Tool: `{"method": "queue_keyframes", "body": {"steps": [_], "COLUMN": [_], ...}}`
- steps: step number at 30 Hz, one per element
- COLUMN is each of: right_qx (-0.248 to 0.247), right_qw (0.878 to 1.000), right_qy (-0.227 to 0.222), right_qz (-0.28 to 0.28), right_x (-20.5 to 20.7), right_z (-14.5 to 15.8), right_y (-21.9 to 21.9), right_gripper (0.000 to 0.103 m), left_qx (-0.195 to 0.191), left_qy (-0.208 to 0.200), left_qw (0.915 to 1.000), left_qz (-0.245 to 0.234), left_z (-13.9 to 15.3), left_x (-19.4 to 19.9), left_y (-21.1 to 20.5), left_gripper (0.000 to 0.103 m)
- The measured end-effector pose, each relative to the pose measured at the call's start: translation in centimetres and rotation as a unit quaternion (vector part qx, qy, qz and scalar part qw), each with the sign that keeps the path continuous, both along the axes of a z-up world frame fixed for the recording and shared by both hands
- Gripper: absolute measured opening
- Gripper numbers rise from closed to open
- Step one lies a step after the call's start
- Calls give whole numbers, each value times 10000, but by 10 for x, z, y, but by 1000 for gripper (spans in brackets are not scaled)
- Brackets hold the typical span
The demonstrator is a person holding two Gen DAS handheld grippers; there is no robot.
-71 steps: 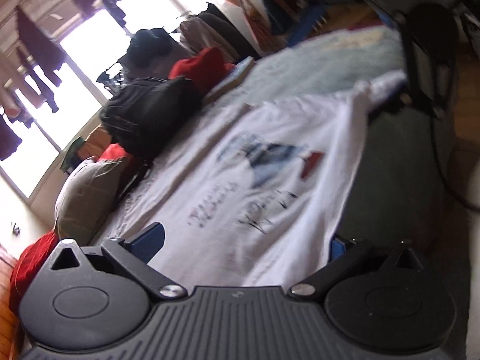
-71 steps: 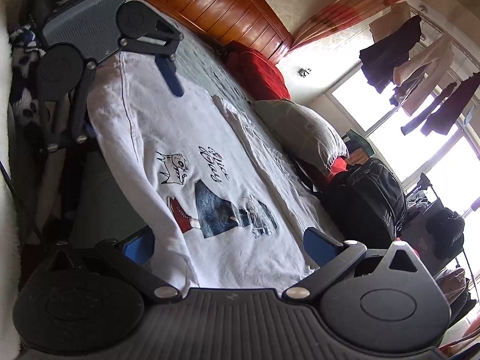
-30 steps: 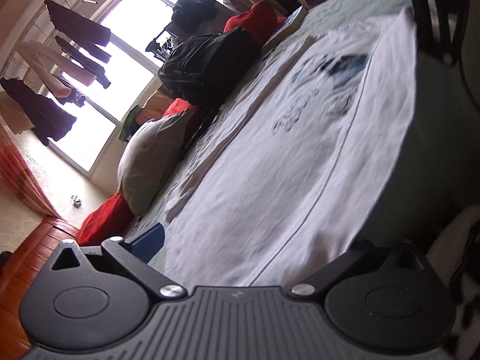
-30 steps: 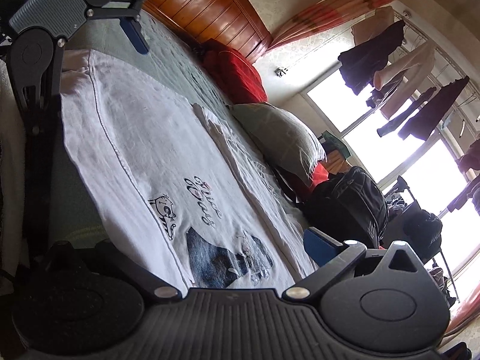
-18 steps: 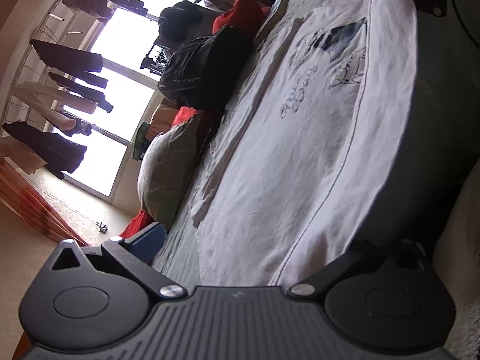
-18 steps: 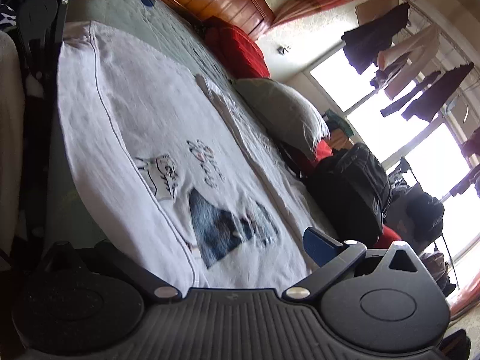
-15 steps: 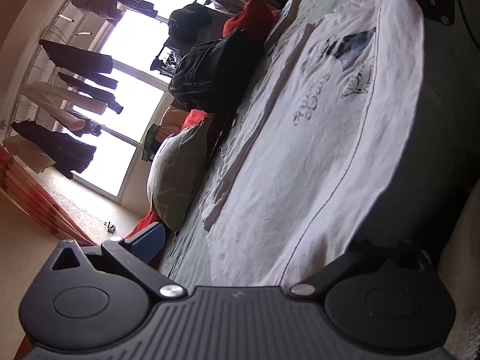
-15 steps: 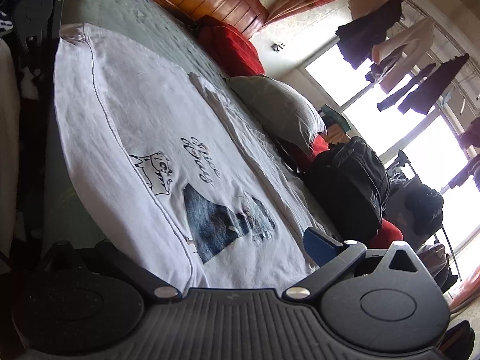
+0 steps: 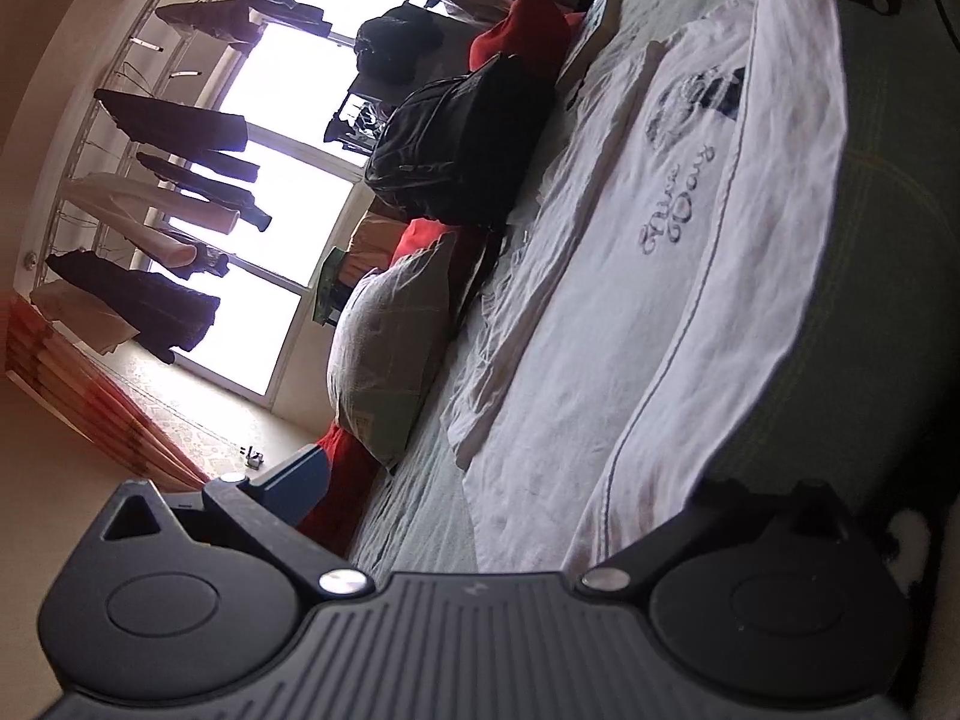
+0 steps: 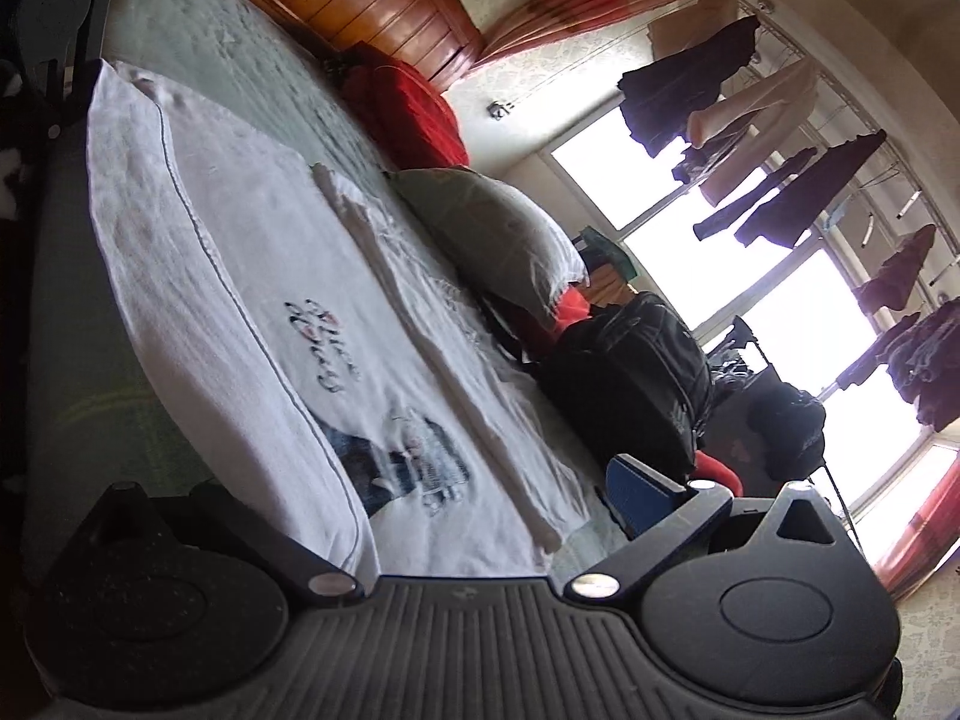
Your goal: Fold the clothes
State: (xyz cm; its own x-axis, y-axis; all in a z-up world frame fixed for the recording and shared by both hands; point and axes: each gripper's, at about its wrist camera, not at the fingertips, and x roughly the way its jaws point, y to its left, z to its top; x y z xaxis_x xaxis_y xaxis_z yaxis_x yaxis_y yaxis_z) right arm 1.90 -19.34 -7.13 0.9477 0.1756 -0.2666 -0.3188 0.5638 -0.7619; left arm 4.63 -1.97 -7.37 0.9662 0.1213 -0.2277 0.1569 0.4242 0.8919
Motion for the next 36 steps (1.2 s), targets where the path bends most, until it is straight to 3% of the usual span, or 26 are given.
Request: {"method": "queue_keyframes", "body": {"steps": [12,19,36], "right_qx": [211,329,400], "right_qw": [9989,9983,9962], "right_qy": [-219,-193,-116], "right_qz": [-366,-444,-764], "right_x": [43,89,199], "right_z": [21,37,43], "right_y": [2,3,5], "right_gripper": [103,103,103], "left_qx": [-62,-78,-227], "left_qy": [-105,-68,-42], "left_qw": [9999,9999,9997], "left_qz": [20,34,-33], "left_z": [23,33,40], "left_x": [45,88,197], "left_y": [3,5,12], "left_gripper": [103,103,103]}}
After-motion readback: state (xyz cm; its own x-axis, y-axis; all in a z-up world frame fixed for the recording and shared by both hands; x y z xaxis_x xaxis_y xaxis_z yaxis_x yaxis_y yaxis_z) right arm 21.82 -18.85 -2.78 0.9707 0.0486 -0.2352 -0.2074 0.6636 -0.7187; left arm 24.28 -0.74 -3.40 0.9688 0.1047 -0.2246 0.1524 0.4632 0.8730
